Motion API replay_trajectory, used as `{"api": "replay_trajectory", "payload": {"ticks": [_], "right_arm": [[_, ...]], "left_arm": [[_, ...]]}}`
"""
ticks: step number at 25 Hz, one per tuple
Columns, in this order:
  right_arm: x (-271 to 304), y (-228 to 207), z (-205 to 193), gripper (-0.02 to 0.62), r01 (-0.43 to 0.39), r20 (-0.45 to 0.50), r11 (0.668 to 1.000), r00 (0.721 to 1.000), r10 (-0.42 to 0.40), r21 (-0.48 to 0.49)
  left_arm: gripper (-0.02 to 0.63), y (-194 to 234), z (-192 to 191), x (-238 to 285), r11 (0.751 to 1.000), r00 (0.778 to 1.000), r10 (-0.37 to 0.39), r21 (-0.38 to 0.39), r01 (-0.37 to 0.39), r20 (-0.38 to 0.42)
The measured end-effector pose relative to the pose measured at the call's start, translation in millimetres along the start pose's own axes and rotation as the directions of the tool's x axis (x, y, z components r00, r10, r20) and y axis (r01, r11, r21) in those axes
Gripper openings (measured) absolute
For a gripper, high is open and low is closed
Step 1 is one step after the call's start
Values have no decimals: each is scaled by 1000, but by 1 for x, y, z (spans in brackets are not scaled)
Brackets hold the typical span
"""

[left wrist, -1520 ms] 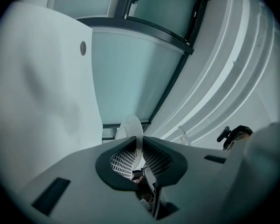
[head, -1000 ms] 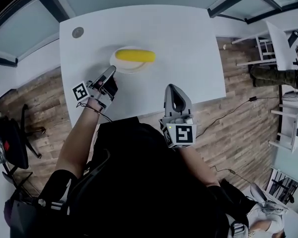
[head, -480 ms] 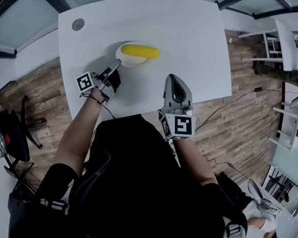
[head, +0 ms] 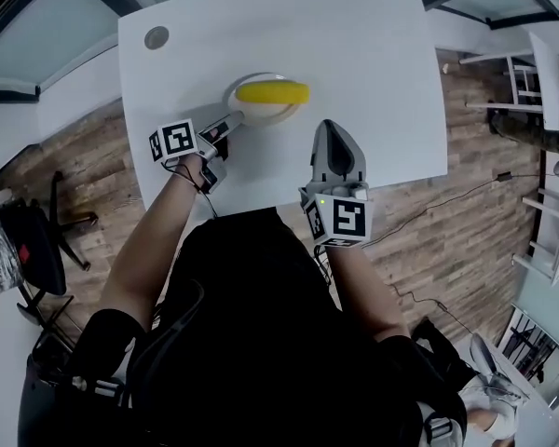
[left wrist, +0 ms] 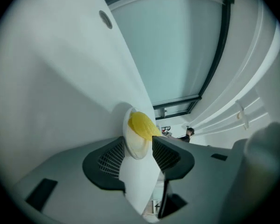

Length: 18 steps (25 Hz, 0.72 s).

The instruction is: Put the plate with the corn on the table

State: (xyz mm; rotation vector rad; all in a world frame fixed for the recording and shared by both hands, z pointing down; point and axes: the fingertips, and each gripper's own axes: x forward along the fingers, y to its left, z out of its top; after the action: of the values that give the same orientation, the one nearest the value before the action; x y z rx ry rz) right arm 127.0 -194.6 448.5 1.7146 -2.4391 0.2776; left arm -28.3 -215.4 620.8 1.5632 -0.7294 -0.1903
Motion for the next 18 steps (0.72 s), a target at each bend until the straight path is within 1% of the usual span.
{"api": "replay_trajectory", "payload": {"ticks": [1,3,5,6,8,9,10,11,12,13,14,15,16,18], "right_arm": [[0,2,1,2,1,3,1000,1000,-1,3],[2,6,2,2,3,5,1000,1000,-3,8],[2,7,3,2,5,5,1000,1000,-5,11],[2,7,5,2,7,7,1000,1000,-7,12],[2,9,10,2,11,16,1000,1000,-11,9],[1,11,12,2,12,19,1000,1000,-12,5],[-1,14,14,2,12,21,1000,1000,-12,1],[-4,17,17,2,11,25,1000,1000,-11,-3],[-6,21,20,2,10,30,1000,999,-10,-6],[-8,24,23,2,8,37,1000,999,-7,-8],[-9,27,27,2,4,45,1000,999,-4,-9],[-11,30,30,2,-2,54,1000,999,2,-8],[-12,33,33,2,-10,64,1000,998,10,-7],[-14,42,41,2,-32,86,999,996,33,-10]], "left_arm": [[169,2,-3,-2,999,999,33,18,-33,-12],[169,7,-6,-6,996,996,88,26,-88,-20],[169,14,-6,-12,987,987,157,31,-157,-14],[169,17,-4,-15,980,981,194,48,-193,-10],[169,18,4,-23,962,967,255,102,-255,13],[169,15,9,-29,952,962,272,138,-274,36],[169,9,12,-35,942,960,274,185,-281,63],[167,-3,14,-42,929,962,260,247,-274,88],[167,-18,14,-47,909,966,236,326,-259,109],[165,-37,13,-51,878,970,207,414,-241,128],[139,-57,12,-54,834,974,176,503,-226,145],[64,-78,10,-57,784,977,143,584,-211,160],[3,-100,7,-60,732,980,102,654,-190,170],[3,-144,1,-64,638,984,5,757,-139,177]]}}
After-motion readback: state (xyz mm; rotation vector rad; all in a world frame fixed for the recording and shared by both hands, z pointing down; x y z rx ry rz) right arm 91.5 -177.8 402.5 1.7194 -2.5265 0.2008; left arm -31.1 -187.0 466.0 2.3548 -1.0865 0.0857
